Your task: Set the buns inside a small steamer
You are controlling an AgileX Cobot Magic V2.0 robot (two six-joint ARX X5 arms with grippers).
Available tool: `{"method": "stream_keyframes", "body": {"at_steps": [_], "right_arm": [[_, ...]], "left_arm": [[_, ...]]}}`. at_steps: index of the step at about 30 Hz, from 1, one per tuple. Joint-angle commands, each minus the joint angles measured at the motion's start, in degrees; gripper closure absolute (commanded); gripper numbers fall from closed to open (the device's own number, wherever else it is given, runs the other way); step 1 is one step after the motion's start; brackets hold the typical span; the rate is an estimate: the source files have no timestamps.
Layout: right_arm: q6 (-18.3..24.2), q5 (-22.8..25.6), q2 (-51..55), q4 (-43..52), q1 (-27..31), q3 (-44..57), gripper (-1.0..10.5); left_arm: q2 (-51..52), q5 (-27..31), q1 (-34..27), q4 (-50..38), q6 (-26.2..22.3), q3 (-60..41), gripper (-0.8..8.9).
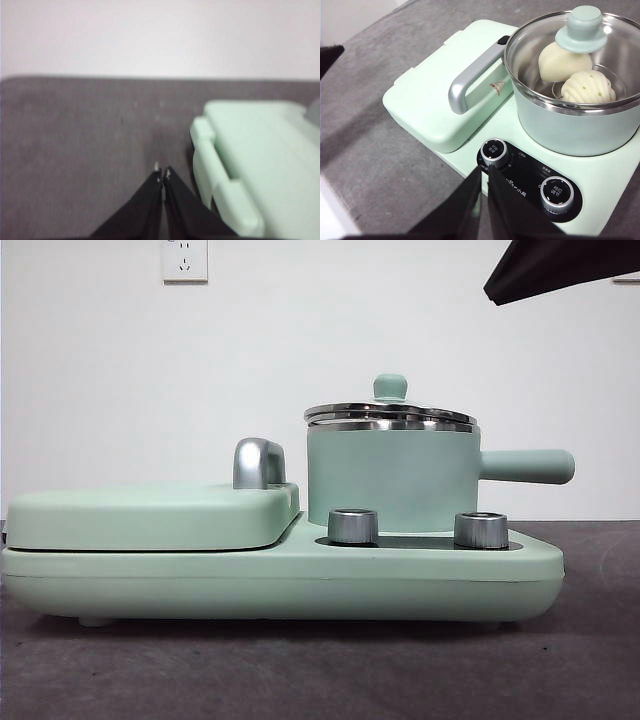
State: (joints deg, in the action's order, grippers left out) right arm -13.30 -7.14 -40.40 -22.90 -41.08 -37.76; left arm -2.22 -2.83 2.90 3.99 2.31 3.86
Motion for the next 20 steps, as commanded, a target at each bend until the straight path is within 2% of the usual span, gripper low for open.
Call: {"method": "stream_keyframes", "body": {"at_steps": [1,17,19,20], "right_arm": [[0.24,0.02,-0.20,0.61,-0.46,-0.31,9.3],[0.48,0.09,-0.20,0.74,-0.46,-0.31,9.3],[3.17,0.33,0.15,0.72,-0.13,-0.31,9.3],[6.93,1.68,0.83,0.87,0.61,-0.26,9.3]], "left_arm": [[2.23,0.09,-0.02,-3.21,-0.52,-2.38,8.06],[1.97,0.09,0.00,-3.58,-0.52,-3.10,8.06],[1.97,0.09,0.00,-3.58,-0.52,-3.10,8.06],[1.97,0.09,0.00,-3.58,-0.52,-3.10,8.06]]}}
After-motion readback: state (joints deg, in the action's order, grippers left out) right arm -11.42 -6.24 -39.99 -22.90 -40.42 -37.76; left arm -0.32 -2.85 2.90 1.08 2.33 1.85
